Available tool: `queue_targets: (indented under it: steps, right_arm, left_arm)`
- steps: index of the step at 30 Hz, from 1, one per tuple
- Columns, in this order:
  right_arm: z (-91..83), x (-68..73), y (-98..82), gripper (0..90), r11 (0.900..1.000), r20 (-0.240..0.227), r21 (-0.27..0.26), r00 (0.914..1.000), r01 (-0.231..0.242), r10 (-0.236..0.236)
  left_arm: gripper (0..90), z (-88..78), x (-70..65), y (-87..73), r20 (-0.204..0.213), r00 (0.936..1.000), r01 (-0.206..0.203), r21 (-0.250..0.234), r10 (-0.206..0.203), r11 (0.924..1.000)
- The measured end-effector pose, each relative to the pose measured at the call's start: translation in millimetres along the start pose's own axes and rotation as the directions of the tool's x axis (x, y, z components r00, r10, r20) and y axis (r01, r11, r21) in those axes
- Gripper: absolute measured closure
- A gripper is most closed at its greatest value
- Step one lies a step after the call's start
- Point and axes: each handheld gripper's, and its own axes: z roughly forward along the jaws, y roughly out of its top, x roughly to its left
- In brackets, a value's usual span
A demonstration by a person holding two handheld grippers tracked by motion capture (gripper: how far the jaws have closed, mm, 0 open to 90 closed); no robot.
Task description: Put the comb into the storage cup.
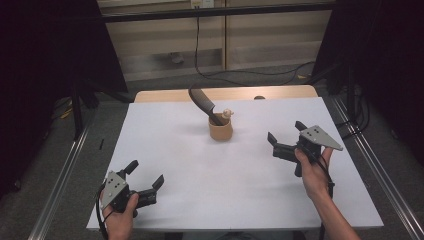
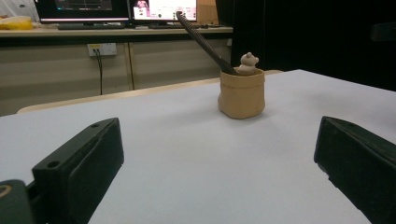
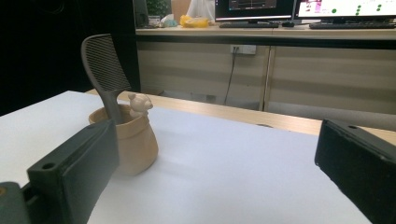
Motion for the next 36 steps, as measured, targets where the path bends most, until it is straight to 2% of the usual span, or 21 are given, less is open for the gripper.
queue_targets:
  steps: [7,19,27,29,36]
  right_arm:
    - [-18.4,-1.7,-4.0,0.0,1.000,0.023,-0.028,0.9997,-0.005,0.005]
    - [-45.6,-9.3,-5.8,0.0,0.999,0.046,-0.049,0.9989,0.010,-0.007]
    - [-59.9,-16.2,-11.6,0.0,0.999,0.064,-0.035,0.9979,0.007,-0.005]
    - [-63.1,-17.2,-12.6,0.0,0.999,0.078,-0.029,0.9969,0.014,-0.012]
    - [-78.9,-24.4,-16.9,0.0,1.000,0.101,-0.023,0.9949,0.009,-0.007]
  left_arm:
    - [1.8,-2.7,0.3,1.3,-0.012,0.9999,-0.001,-0.018,0.001,0.9998]
    - [2.1,-2.7,1.9,1.1,-0.010,0.9999,-0.008,-0.007,0.007,0.9999]
    - [2.7,-2.9,1.0,1.4,-0.027,0.9995,-0.019,0.002,0.019,0.9998]
    - [2.7,-3.1,0.5,1.4,-0.022,0.9997,-0.007,-0.001,0.007,1.0000]
    - [2.6,-4.3,-2.0,2.7,-0.011,0.9998,-0.020,-0.008,0.020,0.9998]
